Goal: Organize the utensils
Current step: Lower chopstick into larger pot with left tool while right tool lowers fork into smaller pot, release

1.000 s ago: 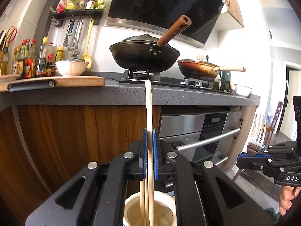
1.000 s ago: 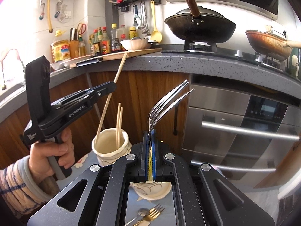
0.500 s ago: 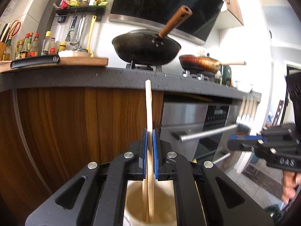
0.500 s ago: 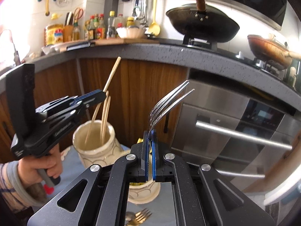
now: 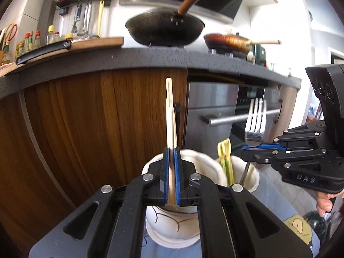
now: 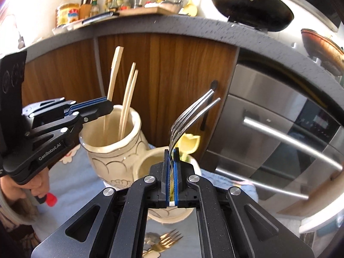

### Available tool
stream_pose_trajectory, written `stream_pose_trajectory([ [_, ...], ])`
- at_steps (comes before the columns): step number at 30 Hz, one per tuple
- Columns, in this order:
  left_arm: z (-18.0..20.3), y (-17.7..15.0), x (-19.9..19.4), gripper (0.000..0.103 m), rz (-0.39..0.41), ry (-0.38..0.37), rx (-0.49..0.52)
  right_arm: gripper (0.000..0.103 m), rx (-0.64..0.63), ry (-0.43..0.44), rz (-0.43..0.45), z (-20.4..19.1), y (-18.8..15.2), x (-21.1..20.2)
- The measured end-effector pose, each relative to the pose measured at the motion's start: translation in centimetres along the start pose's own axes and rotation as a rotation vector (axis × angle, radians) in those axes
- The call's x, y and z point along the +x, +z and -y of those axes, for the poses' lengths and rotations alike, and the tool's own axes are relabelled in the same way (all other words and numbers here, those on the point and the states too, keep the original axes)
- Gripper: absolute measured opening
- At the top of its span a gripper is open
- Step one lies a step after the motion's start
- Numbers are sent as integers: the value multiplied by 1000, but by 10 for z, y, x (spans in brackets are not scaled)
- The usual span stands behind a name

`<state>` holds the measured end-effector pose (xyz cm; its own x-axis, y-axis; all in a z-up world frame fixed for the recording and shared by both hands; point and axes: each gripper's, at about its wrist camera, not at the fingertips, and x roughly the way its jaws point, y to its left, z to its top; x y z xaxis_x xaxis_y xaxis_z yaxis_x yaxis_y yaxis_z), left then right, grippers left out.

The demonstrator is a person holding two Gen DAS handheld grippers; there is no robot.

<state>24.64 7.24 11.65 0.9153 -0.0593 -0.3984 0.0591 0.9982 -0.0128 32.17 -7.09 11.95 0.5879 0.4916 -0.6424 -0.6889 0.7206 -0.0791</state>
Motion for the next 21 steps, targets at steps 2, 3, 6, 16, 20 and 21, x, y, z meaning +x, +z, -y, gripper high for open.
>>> stream_pose_trajectory([
  [2,0,1,3,4,-27,0,4,4,-3,8,-16,-2,0,7],
  [3,-1,1,7,4,-48,1,5,4,-5,8,-20,-3,0,8],
  [6,-1,2,13,4,-86,1,6,4,-6,14,-36,-4,1,15],
  [16,-4,1,20,4,-113,14,2,4,35,19,-16,-3,0,27],
  [20,-1,4,17,5,-96,16,16,4,55,10,22,1,2,26],
  [21,0,4,16,5,-92,18,19,4,62,13,27,2,2,25],
])
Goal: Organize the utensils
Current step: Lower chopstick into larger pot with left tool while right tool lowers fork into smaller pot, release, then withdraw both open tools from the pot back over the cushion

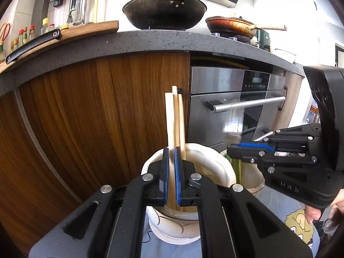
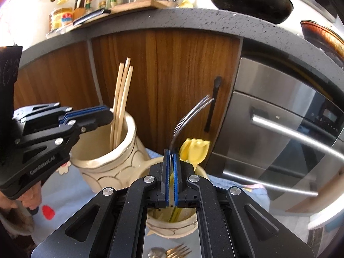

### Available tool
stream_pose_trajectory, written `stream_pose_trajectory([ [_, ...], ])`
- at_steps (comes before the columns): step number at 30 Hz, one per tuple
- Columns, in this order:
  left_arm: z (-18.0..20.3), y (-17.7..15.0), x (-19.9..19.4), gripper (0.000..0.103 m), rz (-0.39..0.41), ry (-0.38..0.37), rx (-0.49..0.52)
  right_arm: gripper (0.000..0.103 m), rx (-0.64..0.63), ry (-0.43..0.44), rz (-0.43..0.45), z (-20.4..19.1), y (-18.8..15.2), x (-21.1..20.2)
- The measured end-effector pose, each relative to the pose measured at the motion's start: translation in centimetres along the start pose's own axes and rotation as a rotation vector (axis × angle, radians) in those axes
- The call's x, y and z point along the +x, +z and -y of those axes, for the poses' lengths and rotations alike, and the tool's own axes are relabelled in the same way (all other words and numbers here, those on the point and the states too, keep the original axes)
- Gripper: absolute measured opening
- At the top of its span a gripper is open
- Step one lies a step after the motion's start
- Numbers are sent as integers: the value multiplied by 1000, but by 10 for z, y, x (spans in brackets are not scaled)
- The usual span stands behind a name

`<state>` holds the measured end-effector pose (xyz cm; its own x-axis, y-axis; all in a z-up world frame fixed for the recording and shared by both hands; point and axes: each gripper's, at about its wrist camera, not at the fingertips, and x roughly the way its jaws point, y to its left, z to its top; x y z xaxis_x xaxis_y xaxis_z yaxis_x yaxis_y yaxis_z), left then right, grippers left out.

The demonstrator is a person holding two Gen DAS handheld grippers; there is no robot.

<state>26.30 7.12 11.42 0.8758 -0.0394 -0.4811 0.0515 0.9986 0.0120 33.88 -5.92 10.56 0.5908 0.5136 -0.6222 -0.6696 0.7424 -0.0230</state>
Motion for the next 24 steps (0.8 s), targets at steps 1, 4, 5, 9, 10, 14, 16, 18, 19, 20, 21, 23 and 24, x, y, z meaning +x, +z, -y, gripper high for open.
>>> stream_pose_trajectory([
  [1,1,0,-2,6,7,0,2,4,7,-2,8,1,1,-1],
  [4,1,-1,-9,8,26,0,-1,5,6,-4,22,1,1,-6],
  [5,1,0,-12,12,34,-1,-4,9,5,-8,31,1,0,-9],
  [9,3,-1,-24,31,74,-12,-9,18,17,-5,67,1,-7,-23],
  [10,4,-2,-29,35,89,-10,-9,20,21,-2,82,1,-9,-28],
  [14,6,-9,-49,45,135,-13,-18,31,37,1,130,2,-20,-47],
  [16,8,-14,-58,50,151,-18,-26,35,46,-3,153,3,-27,-56],
  [18,8,-20,-65,55,162,-22,-36,43,55,-3,180,2,-37,-66],
  [19,9,-25,-70,56,167,-23,-42,46,61,-4,193,1,-41,-70],
  [20,9,-29,-73,59,170,-24,-46,53,69,-1,213,1,-48,-76],
  [21,9,-33,-76,65,171,-27,-50,63,73,1,224,1,-52,-79],
  [23,11,-44,-83,74,178,-25,-59,76,88,-3,260,1,-66,-88],
  [24,11,-48,-85,77,178,-28,-60,79,93,-5,271,1,-73,-91],
])
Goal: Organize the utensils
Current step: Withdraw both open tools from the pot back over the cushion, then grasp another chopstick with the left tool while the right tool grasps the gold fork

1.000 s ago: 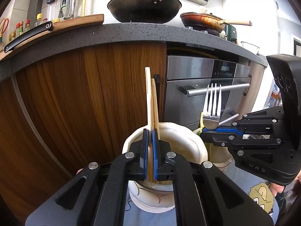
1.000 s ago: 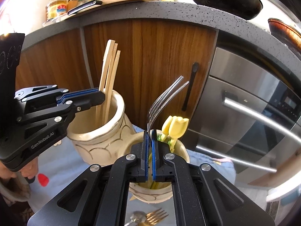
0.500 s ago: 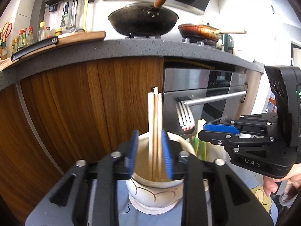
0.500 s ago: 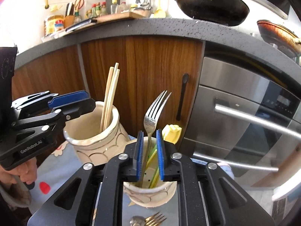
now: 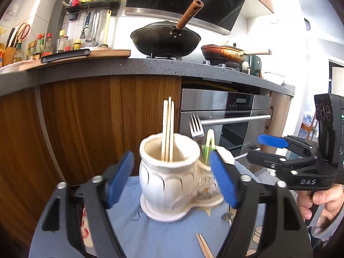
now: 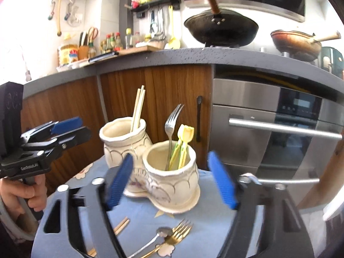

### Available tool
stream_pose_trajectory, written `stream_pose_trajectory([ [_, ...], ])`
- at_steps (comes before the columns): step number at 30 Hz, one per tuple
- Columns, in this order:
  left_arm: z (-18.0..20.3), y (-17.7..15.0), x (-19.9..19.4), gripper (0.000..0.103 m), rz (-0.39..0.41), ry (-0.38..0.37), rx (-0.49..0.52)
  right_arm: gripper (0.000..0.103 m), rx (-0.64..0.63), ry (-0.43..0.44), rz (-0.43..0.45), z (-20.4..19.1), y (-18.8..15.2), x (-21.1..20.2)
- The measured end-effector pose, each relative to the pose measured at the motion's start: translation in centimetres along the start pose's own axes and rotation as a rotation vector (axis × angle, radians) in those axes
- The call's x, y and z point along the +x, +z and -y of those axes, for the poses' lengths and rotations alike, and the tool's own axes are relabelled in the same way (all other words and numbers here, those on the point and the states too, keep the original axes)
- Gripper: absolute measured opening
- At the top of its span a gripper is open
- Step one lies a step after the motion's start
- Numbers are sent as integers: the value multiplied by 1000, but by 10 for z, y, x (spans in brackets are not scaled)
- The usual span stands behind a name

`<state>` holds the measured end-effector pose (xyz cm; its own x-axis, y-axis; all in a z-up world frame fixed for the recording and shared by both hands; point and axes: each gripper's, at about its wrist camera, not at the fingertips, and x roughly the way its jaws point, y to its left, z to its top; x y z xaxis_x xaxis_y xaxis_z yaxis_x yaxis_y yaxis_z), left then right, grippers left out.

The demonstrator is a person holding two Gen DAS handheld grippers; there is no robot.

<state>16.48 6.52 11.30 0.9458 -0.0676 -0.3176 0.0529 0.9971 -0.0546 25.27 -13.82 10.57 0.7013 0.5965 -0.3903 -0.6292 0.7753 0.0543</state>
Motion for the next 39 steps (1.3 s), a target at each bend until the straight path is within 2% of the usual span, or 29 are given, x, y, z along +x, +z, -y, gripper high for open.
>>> stream_pose_trajectory([
  [5,4,-29,-11,88,-37,1,-7,91,40,-14,-10,4,-25,-13],
  [14,3,-81,-16,89,-185,2,-48,94,117,-17,-84,8,-74,-21],
  [20,11,-111,-10,88,-341,1,-37,94,176,-5,-157,12,-92,-17],
  [26,30,-130,-9,81,-437,-17,18,94,131,-14,-205,5,-104,-17],
  [33,37,-139,-4,69,-493,-8,36,94,136,-3,-231,6,-110,-16],
  [39,34,-143,-2,67,-501,6,30,94,157,14,-236,9,-111,-15],
])
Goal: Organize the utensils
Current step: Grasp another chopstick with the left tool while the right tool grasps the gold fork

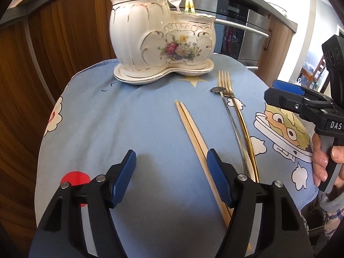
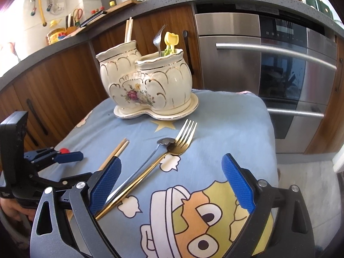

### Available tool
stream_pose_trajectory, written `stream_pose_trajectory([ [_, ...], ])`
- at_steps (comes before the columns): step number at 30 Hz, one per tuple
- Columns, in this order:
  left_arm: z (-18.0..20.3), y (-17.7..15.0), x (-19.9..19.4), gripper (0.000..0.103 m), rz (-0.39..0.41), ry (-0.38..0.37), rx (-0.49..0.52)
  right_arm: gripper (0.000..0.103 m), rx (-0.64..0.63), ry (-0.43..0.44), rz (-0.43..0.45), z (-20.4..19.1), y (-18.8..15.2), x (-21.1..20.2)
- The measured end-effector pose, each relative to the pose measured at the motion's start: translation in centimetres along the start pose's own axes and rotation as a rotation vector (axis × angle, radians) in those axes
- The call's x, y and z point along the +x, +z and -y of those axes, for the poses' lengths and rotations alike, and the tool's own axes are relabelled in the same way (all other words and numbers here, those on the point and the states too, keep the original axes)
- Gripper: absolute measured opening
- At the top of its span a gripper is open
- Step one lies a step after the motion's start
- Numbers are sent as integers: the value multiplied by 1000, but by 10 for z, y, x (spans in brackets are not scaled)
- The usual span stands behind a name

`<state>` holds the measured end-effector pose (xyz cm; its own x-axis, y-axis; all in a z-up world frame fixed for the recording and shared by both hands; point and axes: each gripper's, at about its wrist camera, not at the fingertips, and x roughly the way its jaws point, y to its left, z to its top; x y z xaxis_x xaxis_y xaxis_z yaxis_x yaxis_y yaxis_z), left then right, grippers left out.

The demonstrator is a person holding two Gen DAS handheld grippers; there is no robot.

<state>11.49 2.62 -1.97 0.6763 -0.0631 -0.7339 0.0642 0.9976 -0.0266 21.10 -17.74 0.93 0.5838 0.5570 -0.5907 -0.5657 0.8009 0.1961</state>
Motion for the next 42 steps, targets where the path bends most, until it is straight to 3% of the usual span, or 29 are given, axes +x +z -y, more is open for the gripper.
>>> stream_pose_trajectory([
  [5,1,0,1,65,1,0,3,94,17,5,-13,2,0,2],
  [13,4,4,0,32,-11,-39,28,94,7,6,-25,1,0,4],
  [15,3,5,0,27,-15,-40,28,87,-5,6,-36,-1,0,6],
  [19,-5,6,1,25,-15,-27,12,66,-17,-13,-94,-4,0,17],
  [26,-8,3,0,25,-7,-22,15,60,-39,-45,-183,-14,4,35],
  [36,-34,0,-5,25,-9,14,-10,24,-25,15,-248,-20,6,52],
  [42,-53,-3,-8,25,-17,22,-30,22,-48,-13,-282,-12,14,50],
])
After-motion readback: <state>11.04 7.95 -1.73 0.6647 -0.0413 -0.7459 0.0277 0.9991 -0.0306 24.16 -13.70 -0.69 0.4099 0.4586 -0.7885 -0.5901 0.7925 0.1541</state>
